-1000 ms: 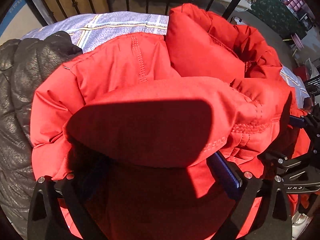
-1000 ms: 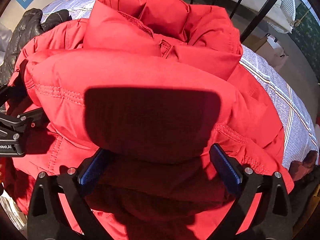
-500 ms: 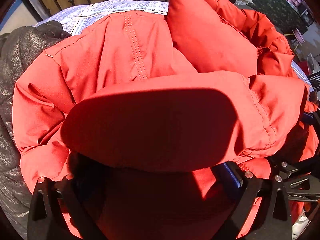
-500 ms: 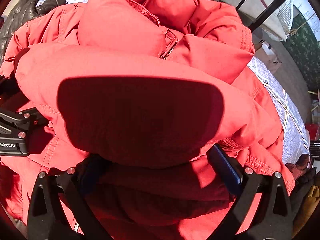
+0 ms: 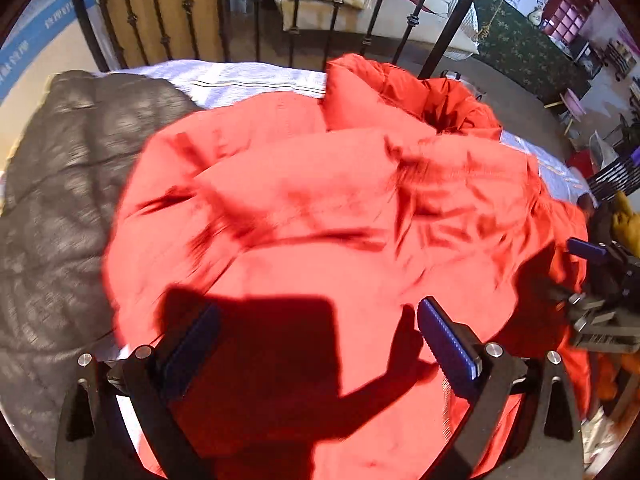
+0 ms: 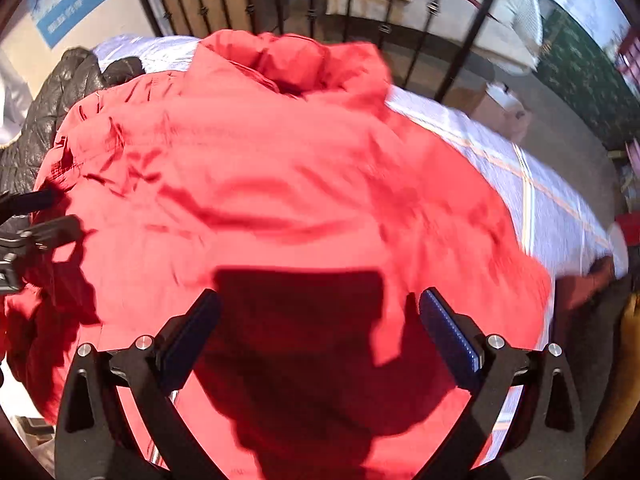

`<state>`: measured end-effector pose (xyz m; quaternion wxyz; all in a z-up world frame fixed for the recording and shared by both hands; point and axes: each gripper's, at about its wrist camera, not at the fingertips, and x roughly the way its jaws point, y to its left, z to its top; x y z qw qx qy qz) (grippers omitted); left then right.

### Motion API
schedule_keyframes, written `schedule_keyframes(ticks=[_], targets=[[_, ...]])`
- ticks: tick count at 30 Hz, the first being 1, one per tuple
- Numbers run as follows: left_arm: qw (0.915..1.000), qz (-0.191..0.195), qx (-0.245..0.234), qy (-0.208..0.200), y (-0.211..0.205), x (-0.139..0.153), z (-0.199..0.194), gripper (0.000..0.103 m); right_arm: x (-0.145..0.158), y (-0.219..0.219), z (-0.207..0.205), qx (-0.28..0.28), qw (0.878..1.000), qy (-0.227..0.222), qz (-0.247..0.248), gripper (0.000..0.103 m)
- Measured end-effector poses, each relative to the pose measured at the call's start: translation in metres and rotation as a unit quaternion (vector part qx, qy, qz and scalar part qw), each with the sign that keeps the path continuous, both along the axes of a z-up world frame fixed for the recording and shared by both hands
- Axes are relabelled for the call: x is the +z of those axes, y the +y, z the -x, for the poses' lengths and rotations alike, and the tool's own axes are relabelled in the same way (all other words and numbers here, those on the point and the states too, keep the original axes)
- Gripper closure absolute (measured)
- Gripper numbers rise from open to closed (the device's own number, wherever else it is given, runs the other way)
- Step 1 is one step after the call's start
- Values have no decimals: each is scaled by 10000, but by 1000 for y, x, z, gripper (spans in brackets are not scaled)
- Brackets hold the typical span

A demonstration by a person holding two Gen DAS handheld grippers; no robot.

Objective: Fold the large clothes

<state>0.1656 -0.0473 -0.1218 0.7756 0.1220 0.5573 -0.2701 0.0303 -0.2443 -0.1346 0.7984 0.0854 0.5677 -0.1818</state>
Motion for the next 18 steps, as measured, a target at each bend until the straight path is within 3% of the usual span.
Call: schedule_keyframes(ticks=[5,10,12,18], targets=[[9975,-81,695,20,55,13,4,6,-3,-20,53,-583,9980,126,-221,5],[9820,34,1861,336,140,8,1,6,-7,-41,104,-1223,9916,194,-369,5],[9766,-27,2108,425,165,6,-1,6,-10,-51,123,-1463,9878,221,-495,5],[9786,-45,1986,539,199,2,13,6,-21,-74,166,-1945,9757,289,-962,5]])
